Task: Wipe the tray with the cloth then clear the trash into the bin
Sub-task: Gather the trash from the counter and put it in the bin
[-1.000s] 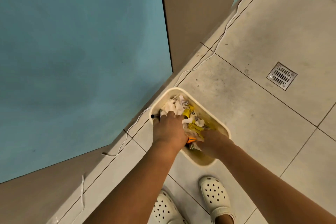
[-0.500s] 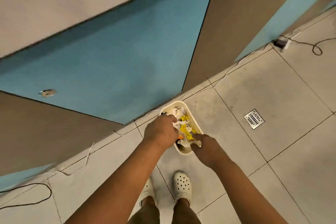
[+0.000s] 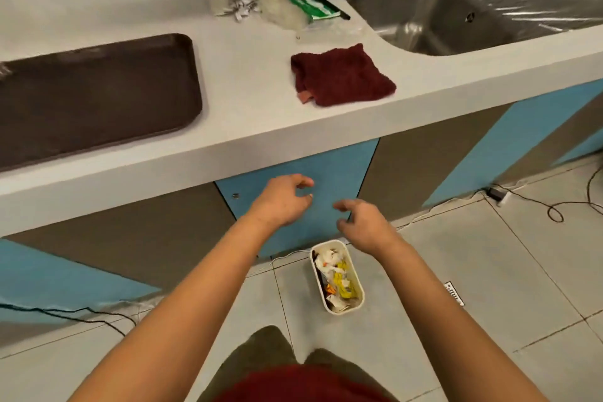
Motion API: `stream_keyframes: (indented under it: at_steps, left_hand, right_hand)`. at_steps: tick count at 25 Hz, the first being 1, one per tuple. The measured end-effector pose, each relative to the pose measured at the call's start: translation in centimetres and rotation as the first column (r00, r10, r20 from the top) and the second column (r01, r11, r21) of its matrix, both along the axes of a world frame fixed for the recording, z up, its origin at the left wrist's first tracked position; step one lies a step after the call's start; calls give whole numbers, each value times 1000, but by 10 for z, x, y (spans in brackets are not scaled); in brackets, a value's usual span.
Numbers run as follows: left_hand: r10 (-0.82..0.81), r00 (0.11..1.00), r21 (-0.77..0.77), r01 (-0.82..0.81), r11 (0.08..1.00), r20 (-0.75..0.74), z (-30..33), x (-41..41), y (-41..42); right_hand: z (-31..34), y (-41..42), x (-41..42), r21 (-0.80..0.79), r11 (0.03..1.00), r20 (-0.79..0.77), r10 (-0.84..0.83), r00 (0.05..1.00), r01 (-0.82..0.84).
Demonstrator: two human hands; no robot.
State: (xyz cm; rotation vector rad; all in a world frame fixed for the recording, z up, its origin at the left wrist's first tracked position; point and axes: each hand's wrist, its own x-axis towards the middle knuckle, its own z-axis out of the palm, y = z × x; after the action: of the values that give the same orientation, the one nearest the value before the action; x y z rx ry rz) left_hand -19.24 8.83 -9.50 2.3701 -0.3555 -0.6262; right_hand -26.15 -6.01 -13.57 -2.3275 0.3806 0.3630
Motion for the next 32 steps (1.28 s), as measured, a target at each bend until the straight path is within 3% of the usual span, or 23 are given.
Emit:
stream_keyframes:
  at_steps: [5, 13, 20, 32]
  left_hand:
    - [127, 983, -164, -105, 981, 133, 62, 16, 10]
    - [274, 945, -329, -205, 922, 177, 99, 92, 62]
    - [242, 955, -312, -181, 933, 171, 109, 203, 128]
    - [133, 979, -228, -96, 969, 151, 98, 326, 135]
  right_hand:
    - [71, 5, 36, 56, 996, 202, 51, 978, -64]
    - [114, 44, 121, 159, 986, 307, 1, 952, -52]
    - [129, 90, 223, 228, 966, 329, -191, 925, 119]
    - [129, 72, 304, 99, 945, 345, -327, 880, 313]
